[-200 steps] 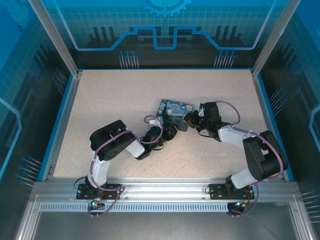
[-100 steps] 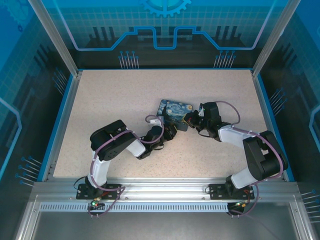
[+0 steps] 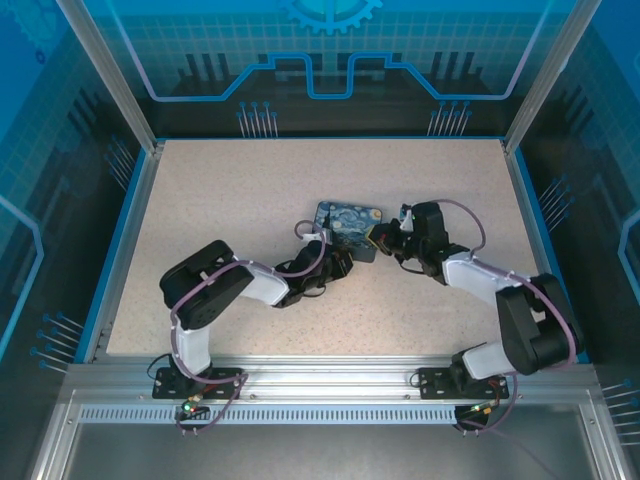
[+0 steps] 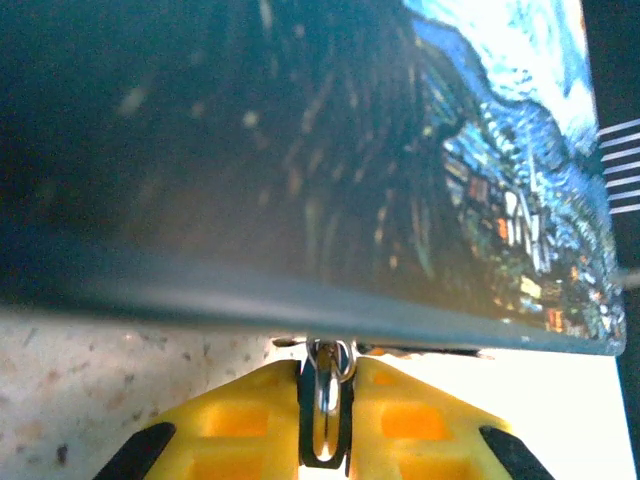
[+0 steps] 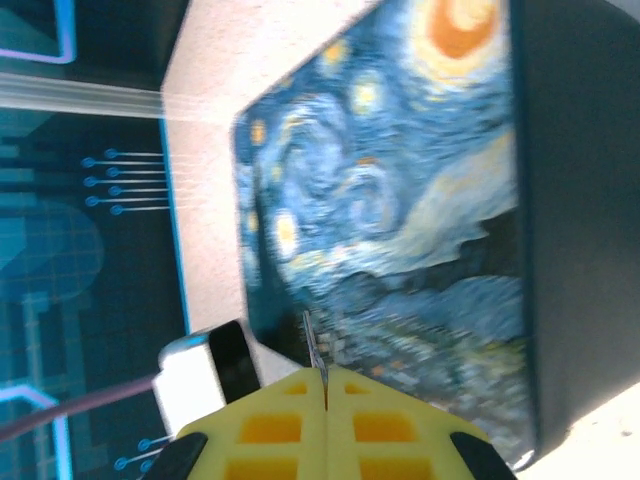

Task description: Unlock the padlock with the key

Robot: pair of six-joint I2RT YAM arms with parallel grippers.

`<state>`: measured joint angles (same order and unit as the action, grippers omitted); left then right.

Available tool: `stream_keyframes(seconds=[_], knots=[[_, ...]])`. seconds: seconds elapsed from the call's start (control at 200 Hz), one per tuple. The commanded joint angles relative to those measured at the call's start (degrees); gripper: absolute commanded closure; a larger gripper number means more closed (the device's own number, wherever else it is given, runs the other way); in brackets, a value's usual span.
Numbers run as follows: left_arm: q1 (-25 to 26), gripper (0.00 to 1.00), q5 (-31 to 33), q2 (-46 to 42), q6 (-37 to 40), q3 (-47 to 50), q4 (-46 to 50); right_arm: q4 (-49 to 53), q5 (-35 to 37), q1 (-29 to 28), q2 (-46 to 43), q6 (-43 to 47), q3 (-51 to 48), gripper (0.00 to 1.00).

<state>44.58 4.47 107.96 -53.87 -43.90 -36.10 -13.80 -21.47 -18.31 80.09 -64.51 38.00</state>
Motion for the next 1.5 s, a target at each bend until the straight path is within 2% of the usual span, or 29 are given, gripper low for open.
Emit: stream_keyframes(seconds=[0.0,0.26,0.435,0.525,0.88,0.96,1.121,1.496], knots=[[-1.12,1.00,-8.22,-3.10,1.27,-2.64,15.66,2.76,-3.14,0.68,-5.79,1.75,-0.10,1.00],[-4.30,1.00,-16.68,-7.96,0.74,-4.87,22.45,0.35,-4.85,0.29,-16.14,-1.82,-10.55,1.00],[-5.89,1.00,-21.48,-9.06,-2.25,-4.29,19.90,-1.31,-5.82,-0.02,-19.14,-3.65,-16.57,1.00],[-6.63,1.00,-22.46,-9.46,-4.63,-3.25,17.39,-7.35,-6.42,-0.57,-17.57,-6.41,-19.49,1.00],[-7.17,1.00,-20.33,-13.44,-11.19,-0.42,10.05,-19.35,-4.44,-5.77,-8.58,-14.14,-21.09,1.00],[-7.06,1.00,-19.21,-14.54,-12.23,0.62,8.94,-21.65,-2.83,-6.37,-8.93,-16.48,-22.30,1.00],[-7.16,1.00,-18.03,-15.11,-16.08,2.95,3.97,-19.69,-1.26,-6.74,-11.52,-16.86,-22.46,1.00],[-7.08,1.00,-16.27,-14.97,-22.52,6.25,-6.67,-21.00,-1.01,-6.74,-13.83,-19.08,-22.88,1.00]])
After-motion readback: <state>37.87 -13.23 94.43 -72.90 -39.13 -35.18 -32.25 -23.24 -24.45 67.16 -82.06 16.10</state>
